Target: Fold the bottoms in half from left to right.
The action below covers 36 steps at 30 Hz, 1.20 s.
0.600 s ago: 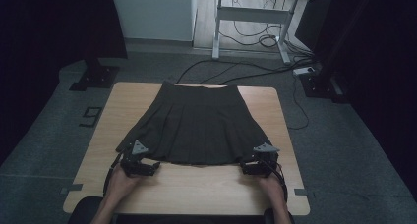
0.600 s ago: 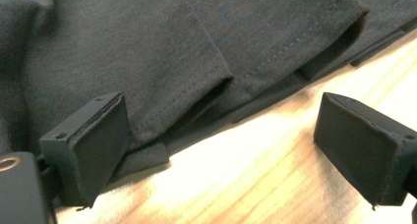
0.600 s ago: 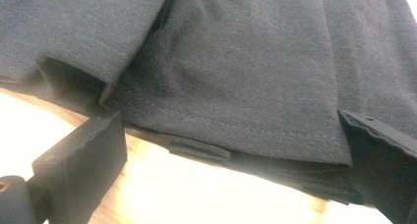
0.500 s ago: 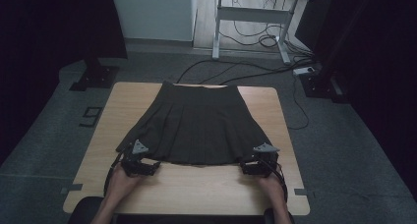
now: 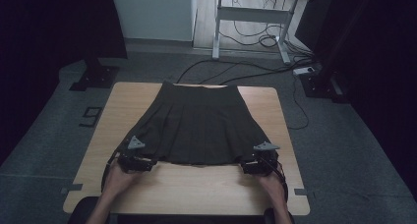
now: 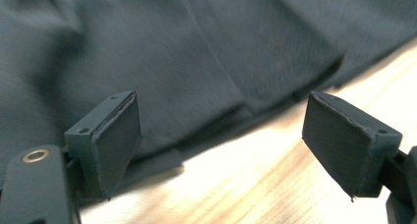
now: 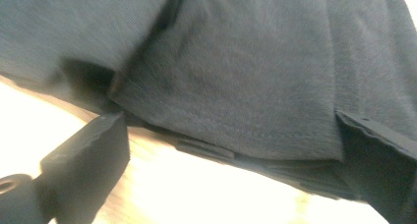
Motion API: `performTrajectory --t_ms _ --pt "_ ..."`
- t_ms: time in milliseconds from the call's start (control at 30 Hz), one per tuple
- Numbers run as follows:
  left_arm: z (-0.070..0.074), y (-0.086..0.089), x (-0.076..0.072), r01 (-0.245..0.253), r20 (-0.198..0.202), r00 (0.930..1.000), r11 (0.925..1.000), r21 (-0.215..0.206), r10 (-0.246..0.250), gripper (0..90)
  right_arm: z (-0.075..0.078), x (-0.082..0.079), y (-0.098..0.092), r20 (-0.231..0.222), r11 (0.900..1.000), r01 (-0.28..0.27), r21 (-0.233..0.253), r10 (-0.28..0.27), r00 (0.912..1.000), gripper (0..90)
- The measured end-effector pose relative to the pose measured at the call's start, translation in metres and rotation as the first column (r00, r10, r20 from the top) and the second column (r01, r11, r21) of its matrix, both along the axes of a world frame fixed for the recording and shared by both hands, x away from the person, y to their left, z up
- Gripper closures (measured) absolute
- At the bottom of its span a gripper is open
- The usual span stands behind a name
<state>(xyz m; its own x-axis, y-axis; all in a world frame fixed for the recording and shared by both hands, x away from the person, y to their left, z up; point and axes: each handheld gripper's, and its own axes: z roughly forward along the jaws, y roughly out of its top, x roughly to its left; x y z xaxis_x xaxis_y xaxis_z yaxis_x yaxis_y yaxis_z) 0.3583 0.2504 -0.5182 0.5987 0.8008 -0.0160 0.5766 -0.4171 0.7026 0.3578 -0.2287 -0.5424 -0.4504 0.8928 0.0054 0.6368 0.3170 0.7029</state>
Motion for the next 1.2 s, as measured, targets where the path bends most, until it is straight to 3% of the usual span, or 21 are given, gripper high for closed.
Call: performTrajectory --t_ms 100,233,267,367,433,467,533,567,633,733,967,1200 --pt "0.018 0.013 0.004 -0.024 0.058 0.998 0.9997 -0.009 0.025 15.6 0.011 -0.002 0.0 0.015 1.0 0.009 0.023 -0.01 0.9998 7.1" --pt "0.029 0.027 0.013 -0.057 0.08 0.9952 0.9983 0.005 0.057 19.8 0.03 -0.004 0.009 0.039 0.998 -0.011 0.058 0.009 0.9992 13.5" --pt "0.031 0.037 0.021 -0.075 0.077 0.9942 0.9972 0.003 0.075 23.0 0.035 -0.004 0.014 0.044 0.998 -0.021 0.063 0.018 0.9989 13.7" --pt "0.028 0.045 0.03 -0.106 0.064 0.9924 0.9944 0.005 0.105 29.8 0.041 -0.002 0.026 0.045 0.997 -0.044 0.065 0.041 0.9982 17.4" --pt "0.016 0.054 0.041 -0.108 0.025 0.9939 0.9942 -0.005 0.108 42.6 0.046 0.002 0.047 0.038 0.995 -0.086 0.056 0.084 0.9958 21.8" --pt "0.016 0.054 0.041 -0.108 0.025 0.9939 0.9942 -0.005 0.108 43.6 0.046 0.002 0.047 0.038 0.995 -0.086 0.056 0.084 0.9958 21.8" --pt "-0.001 0.057 0.047 -0.103 -0.017 0.9945 0.9946 0.006 0.103 51.1 0.042 0.009 0.067 -0.001 0.991 -0.124 0.056 0.124 0.9922 36.1" --pt "-0.001 0.057 0.047 -0.103 -0.017 0.9945 0.9946 0.006 0.103 52.4 0.039 0.012 0.073 -0.019 0.99 -0.133 0.052 0.134 0.9907 40.1" --pt "-0.011 0.058 0.05 -0.097 -0.051 0.9938 0.995 0.024 0.098 54.1 0.034 0.015 0.077 -0.033 0.989 -0.138 0.044 0.14 0.9897 43.6" --pt "-0.017 0.053 0.049 -0.092 -0.052 0.9942 0.9949 0.043 0.094 57.5 0.012 0.022 0.088 -0.088 0.989 -0.144 -0.031 0.141 0.9861 46.2" --pt "-0.016 0.037 0.04 -0.059 -0.055 0.9966 0.997 0.051 0.061 57.3 0.007 0.021 0.088 -0.065 0.989 -0.136 -0.056 0.132 0.989 45.9" --pt "-0.015 0.019 0.026 0.01 -0.077 0.997 0.9983 0.057 -0.006 55.9 0.006 0.028 0.061 -0.052 0.997 -0.062 -0.048 0.059 0.9969 45.3"
